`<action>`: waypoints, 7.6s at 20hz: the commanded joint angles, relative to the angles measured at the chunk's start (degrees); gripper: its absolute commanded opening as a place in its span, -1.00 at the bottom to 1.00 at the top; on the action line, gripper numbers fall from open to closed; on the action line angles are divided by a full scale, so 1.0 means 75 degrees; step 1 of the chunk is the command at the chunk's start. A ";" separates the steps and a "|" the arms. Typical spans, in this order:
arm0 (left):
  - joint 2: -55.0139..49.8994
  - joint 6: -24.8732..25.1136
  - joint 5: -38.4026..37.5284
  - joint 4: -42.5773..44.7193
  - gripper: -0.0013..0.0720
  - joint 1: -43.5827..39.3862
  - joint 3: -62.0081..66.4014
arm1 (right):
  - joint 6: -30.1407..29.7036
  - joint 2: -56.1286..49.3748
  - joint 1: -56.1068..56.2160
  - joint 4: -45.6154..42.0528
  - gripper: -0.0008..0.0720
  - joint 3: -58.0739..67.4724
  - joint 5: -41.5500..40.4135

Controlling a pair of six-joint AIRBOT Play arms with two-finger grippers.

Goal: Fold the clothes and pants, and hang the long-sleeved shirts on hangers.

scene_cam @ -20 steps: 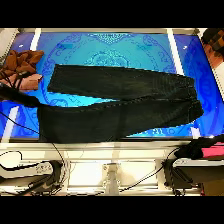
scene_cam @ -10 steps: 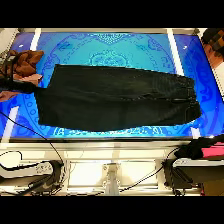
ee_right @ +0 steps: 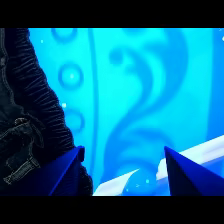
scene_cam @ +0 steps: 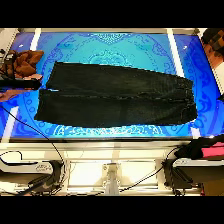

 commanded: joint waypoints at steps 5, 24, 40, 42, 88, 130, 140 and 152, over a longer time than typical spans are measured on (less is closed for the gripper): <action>-0.0070 -0.0251 -0.0437 -0.0026 0.94 0.0032 0.0003 | -0.0370 0.0000 -0.0003 0.0105 0.55 -0.0032 0.0452; 0.1303 -0.0195 -0.0962 0.0026 0.62 0.0376 0.0003 | -0.0458 -0.0455 0.0571 0.0539 0.62 -0.2174 0.0624; 0.1294 -0.0484 -0.3354 0.1003 -0.34 0.1463 -0.0023 | -0.0819 0.0064 0.0560 0.0828 -0.89 -0.2142 0.0498; 0.1294 -0.0481 -0.3873 0.1003 -0.28 0.1955 -0.0198 | -0.0819 0.0125 0.0568 0.0927 -0.89 -0.2142 0.0560; -0.0510 -0.0810 -0.3171 -0.6825 -0.87 0.2311 0.0096 | -0.0667 0.0195 0.0332 0.5922 -0.90 -0.1183 0.1384; -0.1504 -0.1081 0.0580 -0.4360 0.81 -0.0752 0.0682 | 0.2413 -0.0729 0.1647 0.2798 0.87 -0.1174 -0.2629; -0.0927 -0.1291 0.0551 -0.4351 0.55 -0.0195 0.0679 | 0.3331 -0.1349 0.2792 0.2935 0.74 -0.1174 -0.4803; -0.1343 -0.3654 -0.0154 -0.1393 0.98 -0.0163 0.0662 | 0.3421 -0.1349 0.2847 0.2900 0.72 -0.1174 -0.5112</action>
